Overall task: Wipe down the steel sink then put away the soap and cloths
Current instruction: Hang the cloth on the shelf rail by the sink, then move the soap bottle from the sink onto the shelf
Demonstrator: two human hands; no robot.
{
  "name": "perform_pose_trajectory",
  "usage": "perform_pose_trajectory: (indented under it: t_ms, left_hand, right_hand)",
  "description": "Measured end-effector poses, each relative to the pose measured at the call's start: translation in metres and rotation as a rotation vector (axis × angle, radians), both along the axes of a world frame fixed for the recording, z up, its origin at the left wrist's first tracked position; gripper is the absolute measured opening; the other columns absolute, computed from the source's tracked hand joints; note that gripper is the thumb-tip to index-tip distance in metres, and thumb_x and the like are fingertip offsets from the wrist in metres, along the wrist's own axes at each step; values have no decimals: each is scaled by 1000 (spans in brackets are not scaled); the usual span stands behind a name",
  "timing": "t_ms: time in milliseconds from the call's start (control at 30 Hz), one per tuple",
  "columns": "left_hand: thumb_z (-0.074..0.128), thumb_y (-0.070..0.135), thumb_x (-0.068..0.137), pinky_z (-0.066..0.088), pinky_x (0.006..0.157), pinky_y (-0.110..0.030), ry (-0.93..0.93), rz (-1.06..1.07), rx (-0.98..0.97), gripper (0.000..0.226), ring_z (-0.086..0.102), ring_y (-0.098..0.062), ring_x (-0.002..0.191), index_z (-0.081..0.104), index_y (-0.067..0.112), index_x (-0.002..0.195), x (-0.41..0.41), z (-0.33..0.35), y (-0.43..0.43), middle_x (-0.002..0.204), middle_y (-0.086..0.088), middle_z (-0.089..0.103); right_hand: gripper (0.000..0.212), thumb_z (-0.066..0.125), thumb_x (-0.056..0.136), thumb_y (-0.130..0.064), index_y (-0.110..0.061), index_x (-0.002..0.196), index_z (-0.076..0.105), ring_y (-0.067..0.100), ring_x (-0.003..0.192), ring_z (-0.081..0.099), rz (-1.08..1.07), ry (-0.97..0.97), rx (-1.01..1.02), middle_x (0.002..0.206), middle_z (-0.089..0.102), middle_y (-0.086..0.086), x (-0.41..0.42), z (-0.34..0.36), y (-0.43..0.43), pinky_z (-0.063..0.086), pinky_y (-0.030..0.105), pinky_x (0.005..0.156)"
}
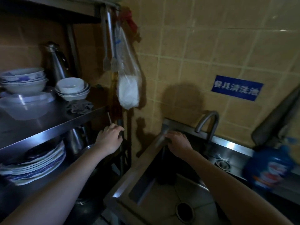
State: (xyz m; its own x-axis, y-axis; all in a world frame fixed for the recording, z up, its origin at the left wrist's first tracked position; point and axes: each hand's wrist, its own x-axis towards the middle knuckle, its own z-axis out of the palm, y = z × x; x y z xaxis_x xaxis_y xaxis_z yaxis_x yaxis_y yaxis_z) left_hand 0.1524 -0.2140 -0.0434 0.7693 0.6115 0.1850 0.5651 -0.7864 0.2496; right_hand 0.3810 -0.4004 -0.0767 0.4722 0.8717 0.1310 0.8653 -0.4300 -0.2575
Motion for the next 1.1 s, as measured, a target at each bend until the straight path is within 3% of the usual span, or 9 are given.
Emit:
perform_pose_trajectory:
  t_ms: [200, 500, 600, 800, 1100]
  left_hand:
    - [45, 28, 94, 43, 92, -39, -13, -104, -1, 34, 47, -25, 117, 48, 26, 128, 64, 2, -43, 131, 1, 42]
    - [46, 22, 95, 34, 62, -19, -51, -239, -70, 32, 51, -18, 103, 49, 23, 127, 149, 0, -115, 129, 3, 41]
    - [48, 20, 95, 38, 71, -20, -98, -266, -108, 32, 51, -13, 96, 50, 22, 126, 174, -5, -138, 130, 2, 42]
    - [50, 19, 93, 46, 92, -38, -71, -336, -102, 32, 48, -22, 117, 52, 22, 124, 221, -15, -180, 131, -1, 43]
    - [45, 23, 94, 43, 94, -36, 3, -442, -72, 33, 46, -19, 118, 48, 25, 127, 285, -21, -243, 128, 2, 44]
  right_hand:
    - [50, 49, 90, -15, -30, 138, 45, 24, 138, 34, -127, -42, -28, 150, 38, -2, 26, 10, -55, 28, 42, 114]
    - [53, 53, 83, -16, -28, 135, 50, 23, 132, 42, -259, -52, -11, 143, 47, 0, 75, 11, -140, 32, 35, 111]
    - [51, 54, 84, -17, -29, 134, 50, 25, 132, 42, -296, -43, -6, 142, 47, -1, 95, 7, -171, 33, 37, 109]
    - [51, 52, 87, -15, -28, 136, 47, 24, 136, 37, -390, -53, -16, 146, 42, -2, 127, 3, -234, 31, 40, 114]
    - [52, 54, 88, -19, -31, 138, 43, 22, 139, 31, -525, 37, -5, 150, 37, -2, 176, -15, -310, 23, 41, 115]
